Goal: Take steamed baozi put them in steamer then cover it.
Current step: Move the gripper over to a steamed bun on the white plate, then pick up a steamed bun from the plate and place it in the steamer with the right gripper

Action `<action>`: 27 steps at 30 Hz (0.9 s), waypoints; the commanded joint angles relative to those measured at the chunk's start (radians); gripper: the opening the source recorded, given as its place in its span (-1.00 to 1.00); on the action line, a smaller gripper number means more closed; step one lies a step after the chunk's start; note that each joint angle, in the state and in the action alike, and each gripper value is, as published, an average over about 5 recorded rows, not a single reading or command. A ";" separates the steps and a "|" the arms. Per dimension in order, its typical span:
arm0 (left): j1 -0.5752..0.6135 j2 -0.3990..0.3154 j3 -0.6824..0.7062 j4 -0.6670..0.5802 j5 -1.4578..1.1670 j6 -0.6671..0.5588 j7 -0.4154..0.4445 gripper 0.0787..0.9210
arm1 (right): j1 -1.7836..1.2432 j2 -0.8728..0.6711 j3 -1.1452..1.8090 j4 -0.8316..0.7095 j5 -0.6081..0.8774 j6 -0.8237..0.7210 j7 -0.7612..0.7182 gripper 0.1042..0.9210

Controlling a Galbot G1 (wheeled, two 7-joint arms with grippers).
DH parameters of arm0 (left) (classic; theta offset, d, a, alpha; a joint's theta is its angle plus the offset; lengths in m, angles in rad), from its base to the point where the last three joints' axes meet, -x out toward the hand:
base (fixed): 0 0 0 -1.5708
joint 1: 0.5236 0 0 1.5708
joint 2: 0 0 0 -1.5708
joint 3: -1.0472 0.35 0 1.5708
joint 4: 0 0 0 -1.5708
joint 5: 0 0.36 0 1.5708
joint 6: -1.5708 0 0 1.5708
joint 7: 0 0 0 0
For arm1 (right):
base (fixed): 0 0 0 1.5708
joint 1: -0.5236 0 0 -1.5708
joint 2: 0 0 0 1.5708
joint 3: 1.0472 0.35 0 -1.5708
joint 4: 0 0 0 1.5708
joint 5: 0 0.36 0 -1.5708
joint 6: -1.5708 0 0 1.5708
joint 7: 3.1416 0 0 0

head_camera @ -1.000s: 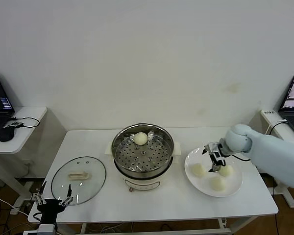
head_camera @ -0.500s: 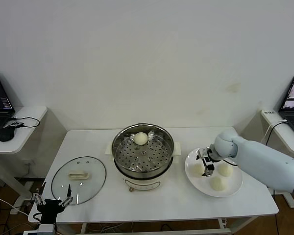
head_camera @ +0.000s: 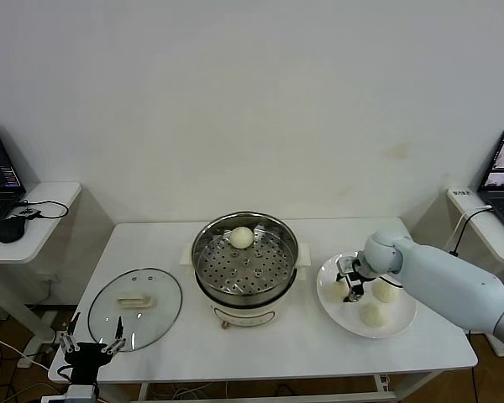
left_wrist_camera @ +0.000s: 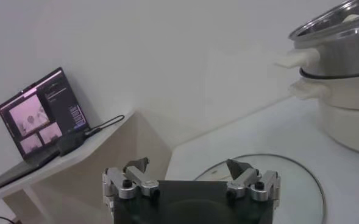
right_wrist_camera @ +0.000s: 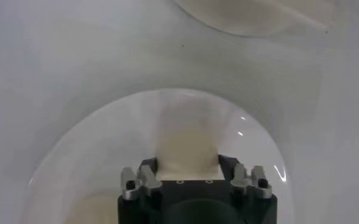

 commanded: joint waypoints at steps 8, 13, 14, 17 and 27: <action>0.000 0.012 0.001 -0.011 -0.001 0.001 0.002 0.77 | 0.259 -0.116 -0.061 0.107 0.143 0.011 -0.074 0.16; -0.006 0.018 0.009 -0.019 -0.001 0.003 0.004 0.77 | 0.476 -0.128 -0.178 0.158 0.264 -0.013 -0.079 0.16; -0.007 0.019 0.011 -0.020 -0.001 0.003 0.004 0.77 | 0.531 -0.122 -0.207 0.169 0.292 -0.019 -0.078 0.16; -0.009 0.021 0.015 -0.024 -0.002 0.003 0.005 0.77 | 0.664 -0.082 -0.289 0.196 0.374 -0.040 -0.066 0.16; -0.013 0.021 0.005 -0.028 -0.005 0.004 0.005 0.77 | 0.693 0.200 -0.352 0.202 0.596 -0.182 0.061 0.19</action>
